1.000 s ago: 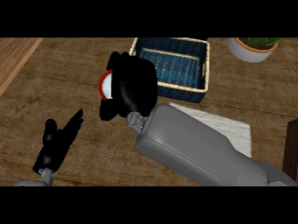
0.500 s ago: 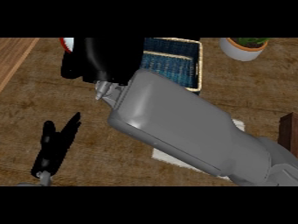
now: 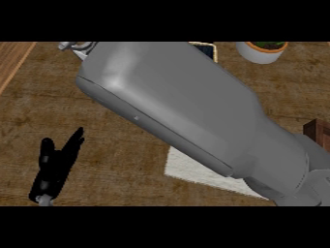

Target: Pick the can from the placemat and place it in the basket

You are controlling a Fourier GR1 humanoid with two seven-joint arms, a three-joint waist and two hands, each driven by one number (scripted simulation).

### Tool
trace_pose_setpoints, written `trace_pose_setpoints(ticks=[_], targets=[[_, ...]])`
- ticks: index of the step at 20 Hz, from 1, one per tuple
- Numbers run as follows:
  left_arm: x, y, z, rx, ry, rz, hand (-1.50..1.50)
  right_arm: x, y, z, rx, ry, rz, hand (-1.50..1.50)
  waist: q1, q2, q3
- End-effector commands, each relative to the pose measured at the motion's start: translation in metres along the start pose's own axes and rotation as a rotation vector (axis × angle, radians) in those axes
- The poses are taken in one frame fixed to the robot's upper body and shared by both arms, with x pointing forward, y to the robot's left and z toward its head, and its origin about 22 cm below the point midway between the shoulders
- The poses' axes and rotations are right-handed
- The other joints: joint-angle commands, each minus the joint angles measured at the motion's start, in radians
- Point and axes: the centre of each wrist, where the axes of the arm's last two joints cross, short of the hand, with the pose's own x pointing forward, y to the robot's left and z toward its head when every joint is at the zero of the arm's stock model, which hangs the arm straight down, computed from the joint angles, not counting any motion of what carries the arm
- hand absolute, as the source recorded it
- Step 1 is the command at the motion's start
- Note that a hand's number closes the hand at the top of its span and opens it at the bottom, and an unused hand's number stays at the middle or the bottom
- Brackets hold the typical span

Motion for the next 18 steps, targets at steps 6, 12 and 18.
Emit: trace_pose_setpoints(ticks=[6, 12, 18], targets=[[-0.009, 0.011, 0.0, 0.016, 0.068, 0.033, 0.0, 0.009, 0.01, -0.027, -0.03, 0.264, 0.022, 1.5, -0.029, 0.012, -0.005], [-0.008, 0.007, 0.004, 0.02, 0.048, 0.017, 0.0, -0.008, 0.021, -0.052, -0.029, 0.272, 0.018, 1.5, -0.026, 0.02, -0.005], [-0.028, -0.005, 0.003, 0.024, 0.057, 0.015, 0.0, -0.039, 0.035, -0.061, -0.03, 0.341, -0.12, 1.5, -0.038, 0.02, -0.004]])
